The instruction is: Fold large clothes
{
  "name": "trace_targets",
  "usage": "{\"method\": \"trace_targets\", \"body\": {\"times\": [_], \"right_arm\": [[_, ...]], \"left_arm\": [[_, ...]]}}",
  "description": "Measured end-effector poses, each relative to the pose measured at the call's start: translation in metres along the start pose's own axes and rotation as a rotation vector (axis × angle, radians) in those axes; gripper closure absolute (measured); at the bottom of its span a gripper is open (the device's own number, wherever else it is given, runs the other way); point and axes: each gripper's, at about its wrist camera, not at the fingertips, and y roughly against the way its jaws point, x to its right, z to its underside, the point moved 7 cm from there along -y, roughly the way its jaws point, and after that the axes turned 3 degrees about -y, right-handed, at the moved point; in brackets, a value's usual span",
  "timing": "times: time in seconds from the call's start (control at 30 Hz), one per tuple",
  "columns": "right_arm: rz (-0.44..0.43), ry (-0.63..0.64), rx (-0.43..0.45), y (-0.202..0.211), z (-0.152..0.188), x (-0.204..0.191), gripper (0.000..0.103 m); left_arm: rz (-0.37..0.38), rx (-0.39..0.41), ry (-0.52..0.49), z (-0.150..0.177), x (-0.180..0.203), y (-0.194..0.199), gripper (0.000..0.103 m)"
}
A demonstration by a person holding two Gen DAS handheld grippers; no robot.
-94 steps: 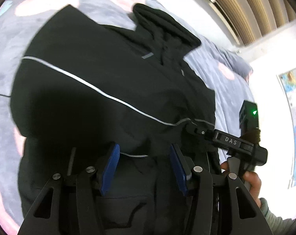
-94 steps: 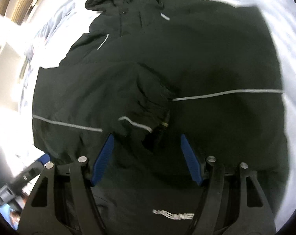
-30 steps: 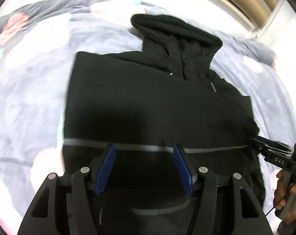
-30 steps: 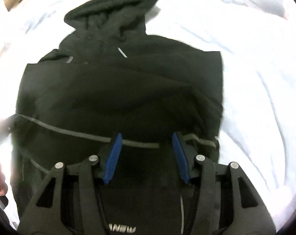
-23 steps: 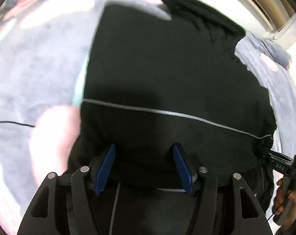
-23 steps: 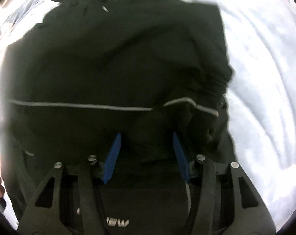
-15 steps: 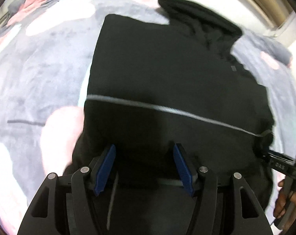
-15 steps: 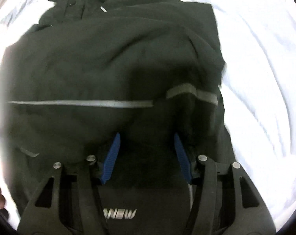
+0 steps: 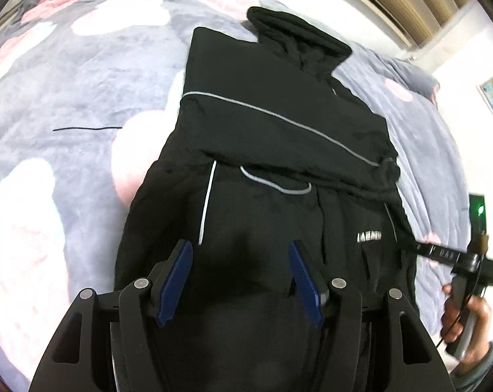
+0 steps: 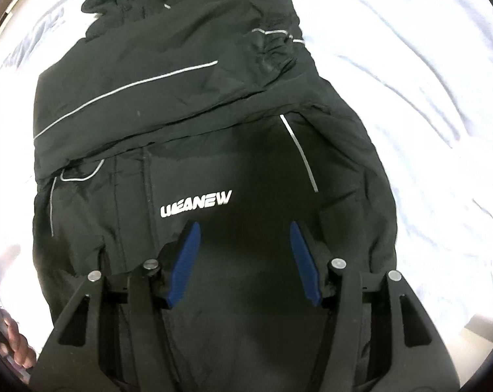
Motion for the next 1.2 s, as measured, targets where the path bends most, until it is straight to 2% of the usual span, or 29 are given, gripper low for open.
{"method": "trace_targets", "body": {"times": [0.2,0.3,0.43,0.57,0.63,0.73,0.83,0.93,1.07,1.2], "right_arm": [[-0.014,-0.016,0.027,0.012,0.023,-0.016,0.038],[-0.023,-0.012,0.029,0.0,0.025,-0.024,0.036],[-0.021,0.012,0.046,-0.003,0.002,-0.032,0.033],[-0.06,0.022,0.064,-0.01,-0.04,-0.044,0.033],[-0.072,0.037,0.082,-0.014,-0.065,-0.052,0.033],[-0.085,0.069,0.119,-0.02,-0.113,-0.064,0.033],[-0.099,0.114,0.173,-0.022,-0.173,-0.079,0.033],[-0.094,0.155,0.242,-0.02,-0.237,-0.095,0.033],[-0.103,0.206,0.361,-0.017,-0.323,-0.117,0.033],[-0.127,0.173,0.408,-0.022,-0.388,-0.128,0.033]], "left_arm": [[0.03,-0.019,-0.046,0.002,0.008,0.002,0.04],[0.034,0.001,-0.076,-0.016,0.018,0.001,0.04],[0.029,0.034,-0.118,-0.048,0.035,-0.002,0.04],[0.0,0.062,-0.139,-0.085,0.044,-0.008,0.04],[-0.019,0.068,-0.147,-0.108,0.046,-0.013,0.04],[-0.052,0.094,-0.149,-0.159,0.045,-0.025,0.04],[-0.064,0.145,-0.147,-0.228,0.043,-0.041,0.04],[-0.049,0.173,-0.131,-0.287,0.044,-0.063,0.04],[0.008,0.203,-0.065,-0.368,0.039,-0.103,0.04],[0.057,0.213,0.008,-0.42,0.03,-0.137,0.04]]}}
